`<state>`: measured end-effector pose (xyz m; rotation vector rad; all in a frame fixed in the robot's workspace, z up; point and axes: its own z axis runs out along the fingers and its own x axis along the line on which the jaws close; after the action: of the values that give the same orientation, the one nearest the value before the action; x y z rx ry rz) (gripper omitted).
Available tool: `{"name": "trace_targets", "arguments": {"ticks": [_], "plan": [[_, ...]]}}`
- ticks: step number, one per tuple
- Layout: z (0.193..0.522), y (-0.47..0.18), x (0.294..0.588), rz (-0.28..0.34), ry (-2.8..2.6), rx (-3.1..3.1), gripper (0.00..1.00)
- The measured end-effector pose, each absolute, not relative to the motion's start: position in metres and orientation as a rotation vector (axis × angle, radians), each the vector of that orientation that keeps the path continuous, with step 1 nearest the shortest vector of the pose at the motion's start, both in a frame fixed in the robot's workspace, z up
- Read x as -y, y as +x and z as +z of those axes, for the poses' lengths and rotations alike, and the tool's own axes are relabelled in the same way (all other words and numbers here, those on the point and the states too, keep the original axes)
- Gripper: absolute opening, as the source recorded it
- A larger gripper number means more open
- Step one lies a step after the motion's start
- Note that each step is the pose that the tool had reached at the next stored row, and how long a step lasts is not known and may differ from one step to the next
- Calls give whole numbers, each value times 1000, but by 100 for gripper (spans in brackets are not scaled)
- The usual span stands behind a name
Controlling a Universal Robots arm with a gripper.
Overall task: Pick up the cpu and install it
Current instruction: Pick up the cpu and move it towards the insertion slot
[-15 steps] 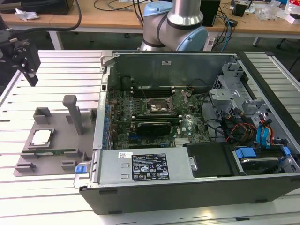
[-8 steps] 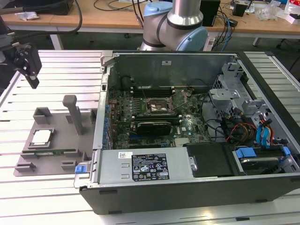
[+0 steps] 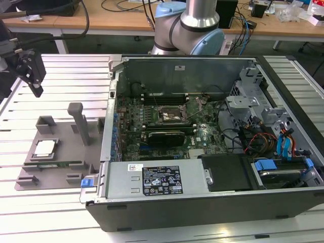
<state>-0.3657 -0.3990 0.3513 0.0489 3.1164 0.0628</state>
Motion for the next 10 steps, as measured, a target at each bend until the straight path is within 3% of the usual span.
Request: {"name": "trace_targets", "arguments": {"ticks": [10], "plan": [[346,-366,399,63,49,-3116,71]]}}
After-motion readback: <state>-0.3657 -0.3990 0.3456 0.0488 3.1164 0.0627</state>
